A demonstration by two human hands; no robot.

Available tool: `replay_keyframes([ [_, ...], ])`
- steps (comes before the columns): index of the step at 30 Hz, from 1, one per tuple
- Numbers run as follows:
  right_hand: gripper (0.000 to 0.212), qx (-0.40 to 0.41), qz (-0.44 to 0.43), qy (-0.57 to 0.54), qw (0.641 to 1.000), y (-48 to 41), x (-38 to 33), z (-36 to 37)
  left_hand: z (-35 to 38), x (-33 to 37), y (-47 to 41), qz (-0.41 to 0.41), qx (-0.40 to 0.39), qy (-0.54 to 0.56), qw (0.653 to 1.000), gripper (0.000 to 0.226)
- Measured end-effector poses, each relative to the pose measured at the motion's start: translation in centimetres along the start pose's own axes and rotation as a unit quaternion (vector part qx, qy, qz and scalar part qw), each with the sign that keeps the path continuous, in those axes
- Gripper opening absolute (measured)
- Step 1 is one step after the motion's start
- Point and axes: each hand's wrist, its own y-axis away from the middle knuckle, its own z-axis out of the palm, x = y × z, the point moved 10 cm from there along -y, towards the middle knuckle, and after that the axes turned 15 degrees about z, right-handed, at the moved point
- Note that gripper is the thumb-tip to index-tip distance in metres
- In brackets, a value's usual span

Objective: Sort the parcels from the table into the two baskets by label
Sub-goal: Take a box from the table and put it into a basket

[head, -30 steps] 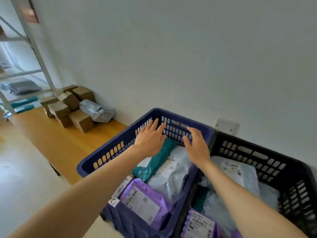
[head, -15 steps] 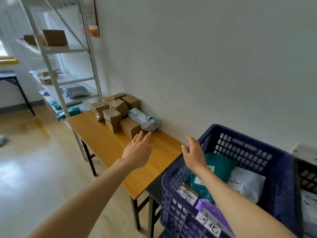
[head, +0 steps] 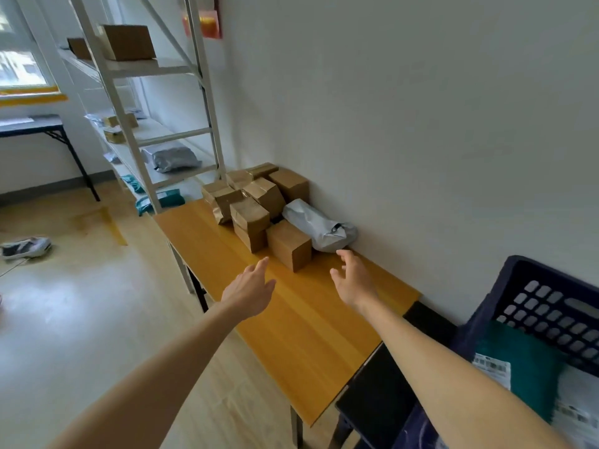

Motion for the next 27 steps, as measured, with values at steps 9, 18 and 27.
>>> replay_keyframes([
  [9,0.045,-0.027,0.076,-0.007,0.997,-9.6,-0.5,6.1,0.3,-6.0,-10.3,0.005,-0.034,0.036,0.999,0.057],
  [18,0.044,-0.033,0.176,-0.033,0.983,-14.7,1.3,12.9,3.4,-11.9,-20.2,0.041,-0.085,0.072,0.993,0.055],
  [27,0.044,0.019,0.332,-0.126,0.935,-19.1,1.5,16.5,5.9,-15.8,-28.9,0.063,-0.154,0.119,0.979,0.054],
])
